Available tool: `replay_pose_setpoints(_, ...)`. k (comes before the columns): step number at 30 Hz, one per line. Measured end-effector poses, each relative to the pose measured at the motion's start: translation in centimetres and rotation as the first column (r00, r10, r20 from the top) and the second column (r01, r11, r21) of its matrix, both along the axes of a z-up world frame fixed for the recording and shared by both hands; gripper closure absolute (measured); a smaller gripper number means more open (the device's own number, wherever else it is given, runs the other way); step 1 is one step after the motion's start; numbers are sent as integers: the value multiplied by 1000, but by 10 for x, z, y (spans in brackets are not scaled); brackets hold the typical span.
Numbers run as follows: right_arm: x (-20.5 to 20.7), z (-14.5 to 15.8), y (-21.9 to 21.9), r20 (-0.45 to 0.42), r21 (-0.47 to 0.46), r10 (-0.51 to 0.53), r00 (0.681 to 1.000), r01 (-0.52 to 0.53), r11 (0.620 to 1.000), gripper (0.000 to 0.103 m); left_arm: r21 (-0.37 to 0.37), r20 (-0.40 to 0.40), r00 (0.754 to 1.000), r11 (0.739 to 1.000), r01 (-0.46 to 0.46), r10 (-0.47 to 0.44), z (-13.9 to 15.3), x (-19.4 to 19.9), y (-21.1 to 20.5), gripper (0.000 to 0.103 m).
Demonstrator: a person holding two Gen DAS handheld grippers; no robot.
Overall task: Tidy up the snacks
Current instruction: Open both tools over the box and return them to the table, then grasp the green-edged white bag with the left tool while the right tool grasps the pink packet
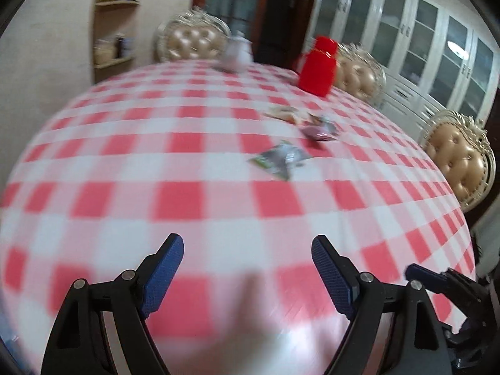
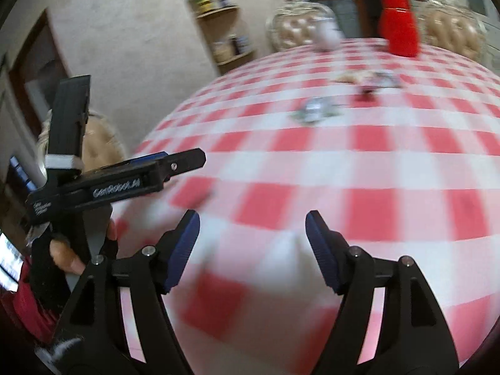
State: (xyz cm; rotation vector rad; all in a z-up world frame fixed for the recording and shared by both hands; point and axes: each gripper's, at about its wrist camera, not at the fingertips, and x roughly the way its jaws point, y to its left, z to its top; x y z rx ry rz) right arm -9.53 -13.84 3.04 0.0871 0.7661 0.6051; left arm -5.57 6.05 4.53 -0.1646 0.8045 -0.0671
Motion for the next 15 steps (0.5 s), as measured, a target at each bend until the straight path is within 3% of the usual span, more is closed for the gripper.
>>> replay_pose_setpoints(6, 63, 6, -42, -33, -114, -125, 992, 120, 986, 24, 45, -22, 997, 996, 73, -72, -13, 75, -37, 18)
replay_pose_setpoints(9, 100, 9, -54, -48, -87, -168, 985, 163, 983, 24, 63, -23, 996, 994, 91, -90, -13, 101, -39, 18)
replay_pose_setpoints(13, 135, 12, -66, -64, 4, -269, 961, 270, 963, 24, 151, -26, 988, 976, 155, -153, -18, 134, -50, 18)
replay_pose_setpoints(15, 150, 13, -69, -75, 66, -305, 949, 310, 949, 24, 127, -47, 978, 970, 208, -204, -24, 144, -49, 18)
